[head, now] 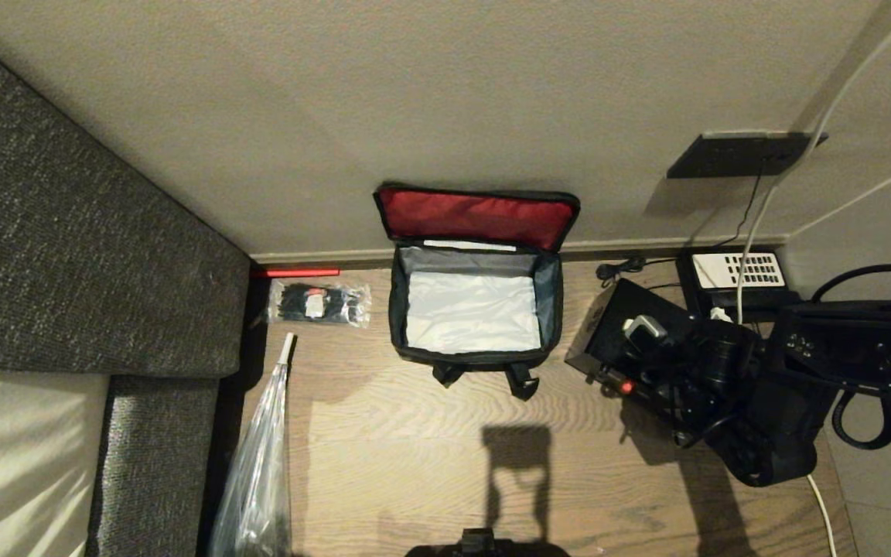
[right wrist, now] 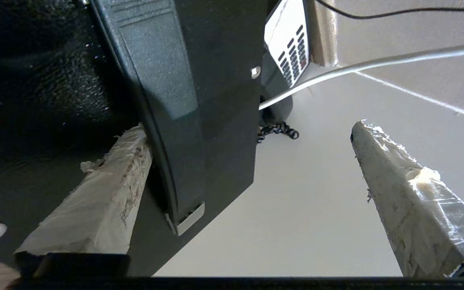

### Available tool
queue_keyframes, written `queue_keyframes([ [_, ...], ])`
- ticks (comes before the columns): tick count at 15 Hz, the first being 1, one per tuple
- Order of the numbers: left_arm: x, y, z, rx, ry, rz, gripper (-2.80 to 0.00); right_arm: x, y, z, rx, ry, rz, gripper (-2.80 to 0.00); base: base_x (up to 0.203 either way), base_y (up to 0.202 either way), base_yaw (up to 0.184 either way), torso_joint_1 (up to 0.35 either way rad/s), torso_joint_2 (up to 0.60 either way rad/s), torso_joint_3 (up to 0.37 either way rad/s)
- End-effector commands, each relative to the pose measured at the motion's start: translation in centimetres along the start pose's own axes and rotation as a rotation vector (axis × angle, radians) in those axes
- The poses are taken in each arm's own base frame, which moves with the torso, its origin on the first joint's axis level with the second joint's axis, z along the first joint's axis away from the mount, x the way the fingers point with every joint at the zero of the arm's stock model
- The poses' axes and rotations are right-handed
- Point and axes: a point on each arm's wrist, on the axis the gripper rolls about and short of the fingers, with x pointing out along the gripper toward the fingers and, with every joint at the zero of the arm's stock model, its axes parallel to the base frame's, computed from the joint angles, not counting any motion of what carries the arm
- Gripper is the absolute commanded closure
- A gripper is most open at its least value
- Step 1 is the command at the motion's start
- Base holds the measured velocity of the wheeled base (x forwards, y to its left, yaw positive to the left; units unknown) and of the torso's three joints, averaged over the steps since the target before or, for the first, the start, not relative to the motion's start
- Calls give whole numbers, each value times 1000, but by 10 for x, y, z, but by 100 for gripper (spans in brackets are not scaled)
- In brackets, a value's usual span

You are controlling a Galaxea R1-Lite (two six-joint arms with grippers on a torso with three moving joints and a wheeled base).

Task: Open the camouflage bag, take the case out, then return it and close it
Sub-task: Grip the handle again

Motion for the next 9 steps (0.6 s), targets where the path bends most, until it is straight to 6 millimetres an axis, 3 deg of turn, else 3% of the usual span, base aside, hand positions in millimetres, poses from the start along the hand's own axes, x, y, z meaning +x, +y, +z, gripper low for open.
queue_keyframes([
  [1, 0, 0, -1, -1, 1, 1, 0, 9, -2, -1, 2, 11, -28, -280, 0, 0, 0, 0, 0, 0],
  [5, 0, 0, -1, -1, -1, 1, 0, 24, -8, -1, 31, 20, -71, -280, 0, 0, 0, 0, 0, 0],
  [9, 0, 0, -1, -1, 1, 1, 0, 24, -7, -2, 23, 20, -66, -280, 0, 0, 0, 0, 0, 0],
])
